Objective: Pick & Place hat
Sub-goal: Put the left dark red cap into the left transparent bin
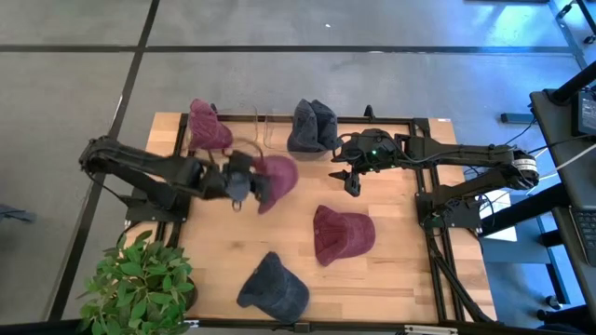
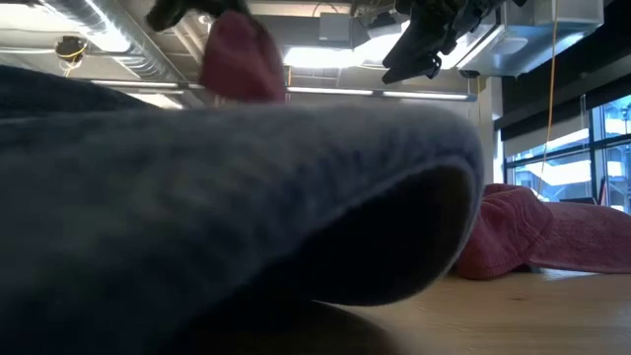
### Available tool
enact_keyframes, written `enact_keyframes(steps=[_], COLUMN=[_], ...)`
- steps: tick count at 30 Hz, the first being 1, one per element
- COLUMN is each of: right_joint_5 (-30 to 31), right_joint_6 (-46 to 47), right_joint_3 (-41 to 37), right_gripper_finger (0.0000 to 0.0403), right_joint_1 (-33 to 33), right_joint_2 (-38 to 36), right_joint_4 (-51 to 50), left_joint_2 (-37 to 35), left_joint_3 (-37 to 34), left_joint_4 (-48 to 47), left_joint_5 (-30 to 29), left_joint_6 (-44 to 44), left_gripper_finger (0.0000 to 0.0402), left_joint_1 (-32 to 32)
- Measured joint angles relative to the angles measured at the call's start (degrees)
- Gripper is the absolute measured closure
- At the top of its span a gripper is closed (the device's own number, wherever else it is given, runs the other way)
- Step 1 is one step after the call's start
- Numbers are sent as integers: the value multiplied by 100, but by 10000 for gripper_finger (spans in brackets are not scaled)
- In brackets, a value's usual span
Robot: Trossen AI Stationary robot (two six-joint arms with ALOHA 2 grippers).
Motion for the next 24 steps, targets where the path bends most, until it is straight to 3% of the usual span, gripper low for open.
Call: enact_keyframes(steps=[10,17,24], right_joint_5=[-2,-2,443], right_joint_6=[182,326,346], right_joint_3=[0,0,0], right_gripper_finger=[175,176,176], right_joint_1=[0,0,0], right_joint_2=[1,0,2], right_joint_4=[11,9,11], left_joint_2=[-7,6,38], left_joint_3=[1154,1548,1563], left_joint_4=[-117,-1504,-2299], left_joint_5=[916,1500,1557], left_joint_6=[2234,2644,3115], left_gripper_finger=[380,380,380], left_joint_1=[1635,2989,4057])
